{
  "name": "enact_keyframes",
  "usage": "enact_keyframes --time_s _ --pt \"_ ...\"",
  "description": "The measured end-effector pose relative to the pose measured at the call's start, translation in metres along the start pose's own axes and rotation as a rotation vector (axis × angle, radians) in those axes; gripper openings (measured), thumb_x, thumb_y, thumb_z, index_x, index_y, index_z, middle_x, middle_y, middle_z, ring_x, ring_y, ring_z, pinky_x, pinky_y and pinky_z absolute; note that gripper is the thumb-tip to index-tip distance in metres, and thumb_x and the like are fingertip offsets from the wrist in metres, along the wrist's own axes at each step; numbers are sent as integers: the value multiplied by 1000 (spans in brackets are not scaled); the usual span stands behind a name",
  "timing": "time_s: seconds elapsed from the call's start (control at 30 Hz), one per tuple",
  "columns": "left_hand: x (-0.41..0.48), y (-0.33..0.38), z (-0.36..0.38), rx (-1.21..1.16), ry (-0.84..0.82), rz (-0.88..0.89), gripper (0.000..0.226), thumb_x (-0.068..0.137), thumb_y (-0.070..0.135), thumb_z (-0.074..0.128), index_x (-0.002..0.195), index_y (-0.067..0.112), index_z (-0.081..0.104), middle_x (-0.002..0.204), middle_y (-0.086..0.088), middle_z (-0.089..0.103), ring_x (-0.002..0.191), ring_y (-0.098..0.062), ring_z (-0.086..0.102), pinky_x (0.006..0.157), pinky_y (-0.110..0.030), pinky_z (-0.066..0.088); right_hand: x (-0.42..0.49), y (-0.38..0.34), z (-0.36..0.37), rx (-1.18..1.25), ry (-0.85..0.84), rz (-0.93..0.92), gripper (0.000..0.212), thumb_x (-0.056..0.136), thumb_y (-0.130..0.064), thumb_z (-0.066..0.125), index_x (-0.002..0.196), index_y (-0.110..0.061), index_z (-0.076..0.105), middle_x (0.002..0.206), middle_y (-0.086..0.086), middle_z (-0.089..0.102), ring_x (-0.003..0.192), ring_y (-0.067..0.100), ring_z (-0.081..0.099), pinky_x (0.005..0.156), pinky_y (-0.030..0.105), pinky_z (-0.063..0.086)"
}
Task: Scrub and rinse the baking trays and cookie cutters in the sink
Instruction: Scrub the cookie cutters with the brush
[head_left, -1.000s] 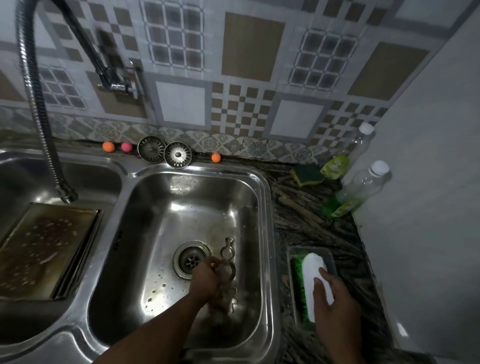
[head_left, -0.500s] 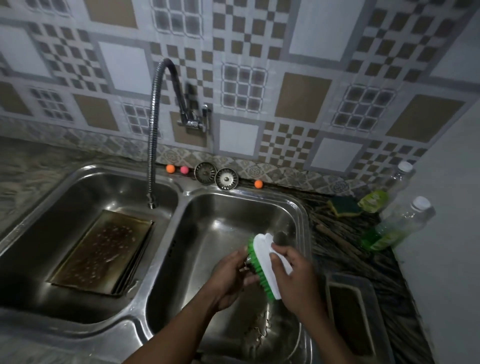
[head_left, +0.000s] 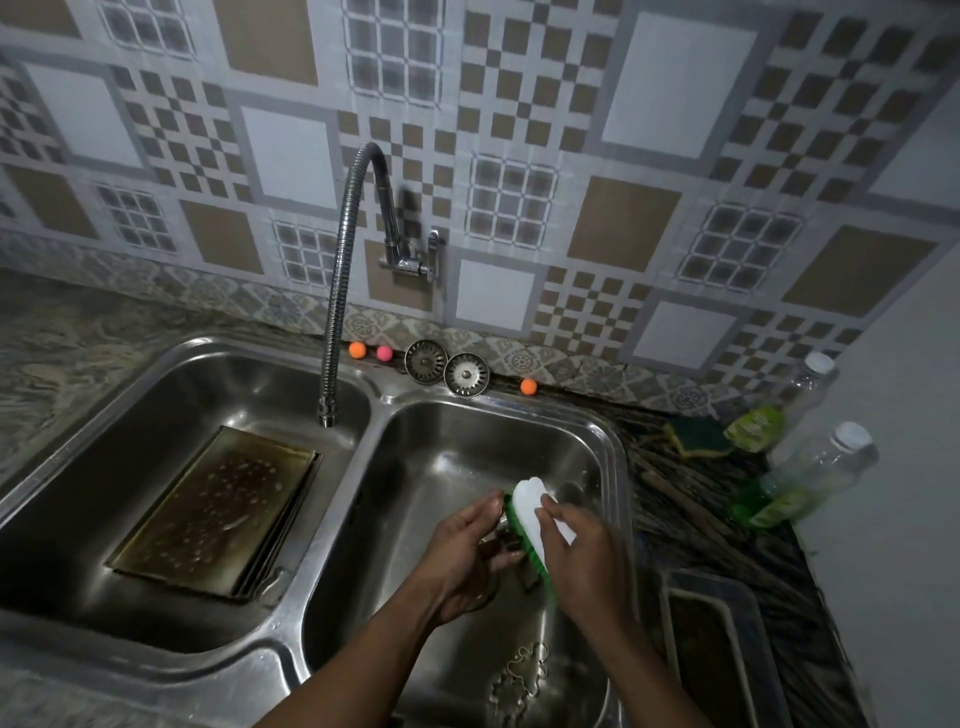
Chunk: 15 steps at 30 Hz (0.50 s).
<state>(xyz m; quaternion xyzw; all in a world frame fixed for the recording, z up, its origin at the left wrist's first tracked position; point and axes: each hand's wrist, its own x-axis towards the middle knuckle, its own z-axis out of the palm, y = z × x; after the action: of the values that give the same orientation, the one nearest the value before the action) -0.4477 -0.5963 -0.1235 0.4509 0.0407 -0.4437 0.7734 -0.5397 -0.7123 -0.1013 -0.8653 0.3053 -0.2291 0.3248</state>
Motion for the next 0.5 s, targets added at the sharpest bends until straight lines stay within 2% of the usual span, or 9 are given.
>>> enact_keyframes --time_s 0.13,0.2,0.3,0.4,0.5 --pt "2 2 -2 36 -38 -2 27 96 19 55 117 9 69 116 -20 68 99 -30 67 77 -38 59 -3 -1 4 44 -12 -1 18 87 -25 69 103 -22 75 102 -9 73 91 7 66 76 23 51" --pt "1 -1 -8 116 -49 13 32 88 16 66 120 13 66 116 -17 69 101 -27 68 76 -35 58 5 2 -1 66 24 61 18 88 -25 69 103 -19 76 101 -6 74 91 8 66 75 19 48" --pt "3 -1 -17 318 -28 107 46 75 3 80 117 13 65 111 -7 73 103 -20 69 81 -30 57 17 0 -16 226 -12 97 13 87 -25 70 99 -24 76 95 -18 70 90 -7 62 76 7 44" --pt "6 0 -20 564 -90 189 45 69 -5 82 110 5 69 104 -10 74 100 -24 70 86 -32 57 26 2 -19 178 -204 30 13 85 -31 71 98 -30 76 95 -21 71 93 -8 62 79 13 46" --pt "7 -2 -19 688 -93 214 56 63 5 89 115 10 69 110 -6 73 105 -20 68 95 -38 54 38 5 -17 110 -172 38 19 85 -36 69 102 -29 75 101 -19 72 95 -3 63 81 20 49"
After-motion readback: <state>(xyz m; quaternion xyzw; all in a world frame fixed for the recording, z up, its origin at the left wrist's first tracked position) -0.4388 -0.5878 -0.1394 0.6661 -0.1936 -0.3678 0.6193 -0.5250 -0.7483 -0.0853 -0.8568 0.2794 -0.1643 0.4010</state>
